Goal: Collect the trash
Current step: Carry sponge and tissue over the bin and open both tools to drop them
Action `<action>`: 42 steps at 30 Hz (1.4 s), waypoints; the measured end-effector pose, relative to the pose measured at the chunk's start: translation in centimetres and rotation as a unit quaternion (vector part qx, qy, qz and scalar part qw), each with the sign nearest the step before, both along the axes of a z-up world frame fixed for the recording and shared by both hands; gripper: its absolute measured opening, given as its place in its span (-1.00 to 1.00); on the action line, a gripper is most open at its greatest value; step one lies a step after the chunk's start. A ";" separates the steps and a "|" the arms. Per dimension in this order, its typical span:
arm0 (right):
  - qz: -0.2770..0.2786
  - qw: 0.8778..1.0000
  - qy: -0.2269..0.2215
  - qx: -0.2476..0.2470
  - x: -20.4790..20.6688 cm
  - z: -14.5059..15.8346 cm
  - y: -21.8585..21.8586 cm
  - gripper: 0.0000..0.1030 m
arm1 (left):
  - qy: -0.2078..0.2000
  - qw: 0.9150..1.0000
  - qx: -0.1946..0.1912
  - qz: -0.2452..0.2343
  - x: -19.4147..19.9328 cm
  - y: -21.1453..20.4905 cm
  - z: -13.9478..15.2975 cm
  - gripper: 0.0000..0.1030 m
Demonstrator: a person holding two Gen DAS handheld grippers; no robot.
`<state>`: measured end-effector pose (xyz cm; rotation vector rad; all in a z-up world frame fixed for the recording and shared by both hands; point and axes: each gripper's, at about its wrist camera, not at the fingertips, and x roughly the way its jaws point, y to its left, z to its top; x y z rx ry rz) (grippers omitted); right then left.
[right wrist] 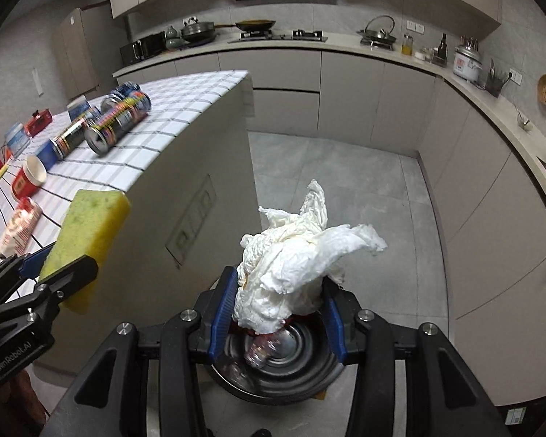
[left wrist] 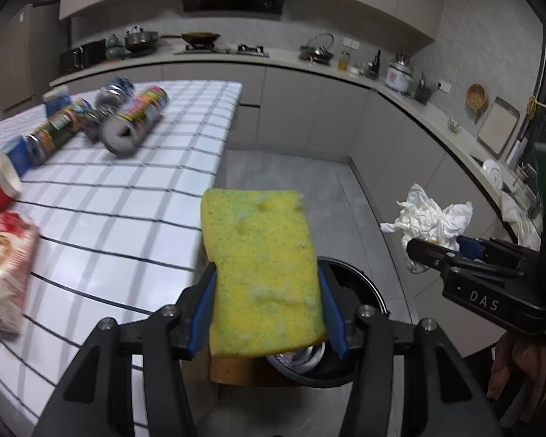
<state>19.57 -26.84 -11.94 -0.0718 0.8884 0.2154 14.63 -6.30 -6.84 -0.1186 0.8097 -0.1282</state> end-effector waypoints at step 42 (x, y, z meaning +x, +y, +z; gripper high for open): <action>0.016 0.996 0.092 -0.012 3.6 -8.4 -4.4 0.84 | 0.020 1.000 0.013 0.015 2.7 -2.6 -2.2 0.66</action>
